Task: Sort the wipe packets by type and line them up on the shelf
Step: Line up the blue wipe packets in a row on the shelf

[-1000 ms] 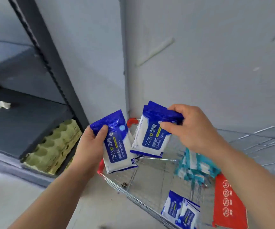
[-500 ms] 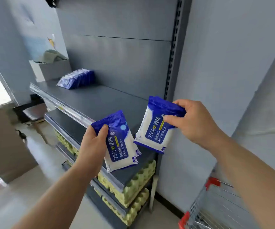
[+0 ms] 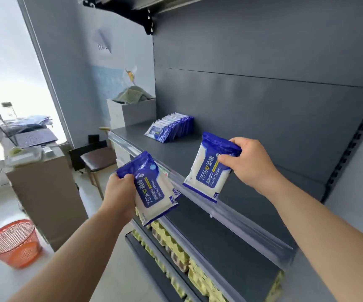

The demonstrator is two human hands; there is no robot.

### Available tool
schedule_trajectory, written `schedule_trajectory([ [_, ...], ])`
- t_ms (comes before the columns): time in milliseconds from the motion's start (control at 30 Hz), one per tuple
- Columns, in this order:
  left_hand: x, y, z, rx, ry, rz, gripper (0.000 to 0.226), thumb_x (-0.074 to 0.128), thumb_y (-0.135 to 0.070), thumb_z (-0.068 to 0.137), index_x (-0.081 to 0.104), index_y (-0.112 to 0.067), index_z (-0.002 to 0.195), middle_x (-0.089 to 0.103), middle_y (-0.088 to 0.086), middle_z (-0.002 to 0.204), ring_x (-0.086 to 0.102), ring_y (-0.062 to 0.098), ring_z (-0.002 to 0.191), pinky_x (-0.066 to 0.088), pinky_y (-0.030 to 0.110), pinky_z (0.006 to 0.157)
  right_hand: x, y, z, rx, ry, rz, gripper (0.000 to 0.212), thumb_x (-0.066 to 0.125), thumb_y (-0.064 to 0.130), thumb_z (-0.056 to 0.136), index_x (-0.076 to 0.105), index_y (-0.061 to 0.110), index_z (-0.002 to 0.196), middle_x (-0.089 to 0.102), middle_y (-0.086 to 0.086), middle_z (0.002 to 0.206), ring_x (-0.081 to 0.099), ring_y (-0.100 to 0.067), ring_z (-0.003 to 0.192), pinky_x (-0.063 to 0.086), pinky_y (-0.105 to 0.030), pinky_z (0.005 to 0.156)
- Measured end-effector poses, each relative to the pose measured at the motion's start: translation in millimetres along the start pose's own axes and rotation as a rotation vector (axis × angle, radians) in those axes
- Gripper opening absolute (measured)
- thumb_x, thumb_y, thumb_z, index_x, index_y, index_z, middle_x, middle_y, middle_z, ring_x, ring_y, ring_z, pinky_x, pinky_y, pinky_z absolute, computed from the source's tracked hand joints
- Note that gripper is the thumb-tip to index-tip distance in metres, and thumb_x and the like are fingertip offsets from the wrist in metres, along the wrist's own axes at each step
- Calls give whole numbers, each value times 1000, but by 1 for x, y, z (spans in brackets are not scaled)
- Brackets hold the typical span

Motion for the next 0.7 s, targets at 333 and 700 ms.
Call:
schedule_trajectory([
  [333,3,-37,182,-1,14,78,14,54,-25,97,55,-13,90,68,8,87,66,22,74,54,36,67,101,-8,155,46,8,11,19,68,4,82,57,17,92,66,2,82,62,-11,69,49,-24,61],
  [700,33,-57,360,-5,221,170,34,69,-38,86,63,-15,110,75,9,87,71,25,73,59,45,72,176,-72,271,344,-104,78,50,75,7,78,42,18,113,56,-4,105,66,-22,86,57,-37,62],
])
Point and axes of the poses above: each hand's wrist, its own z-axis towards the middle knuckle, its own x-axis out of the palm, y = z × x, the point moved 7 cm from there along z, towards the middle knuckle
